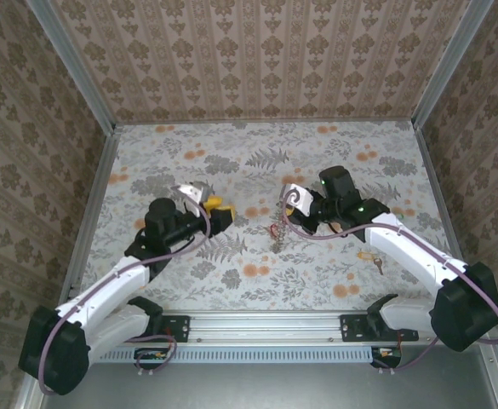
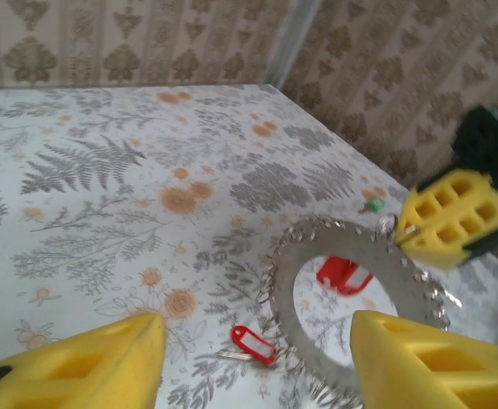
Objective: Put the keys on the keyring
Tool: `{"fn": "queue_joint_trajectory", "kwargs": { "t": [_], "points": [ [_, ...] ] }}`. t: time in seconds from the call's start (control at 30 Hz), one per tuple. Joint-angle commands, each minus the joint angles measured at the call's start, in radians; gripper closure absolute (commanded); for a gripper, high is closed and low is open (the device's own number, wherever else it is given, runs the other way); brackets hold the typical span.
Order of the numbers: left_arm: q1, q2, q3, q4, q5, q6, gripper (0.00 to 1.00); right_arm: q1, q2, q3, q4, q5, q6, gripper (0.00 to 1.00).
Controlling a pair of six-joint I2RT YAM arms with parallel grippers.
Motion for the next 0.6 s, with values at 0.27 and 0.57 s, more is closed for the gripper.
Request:
{"fn": "queue_joint_trajectory", "kwargs": {
  "t": [0.27, 0.57],
  "points": [
    [-0.083, 0.159, 0.143, 0.010, 0.305, 0.471, 0.62, -0.006, -0.004, 0.000, 0.009, -0.225, -0.090, 1.00],
    [-0.117, 0.389, 0.310, -0.038, 0.365, 0.559, 0.64, -0.047, 0.104, 0.063, -0.002, -0.175, -0.052, 1.00]
  ]
}}
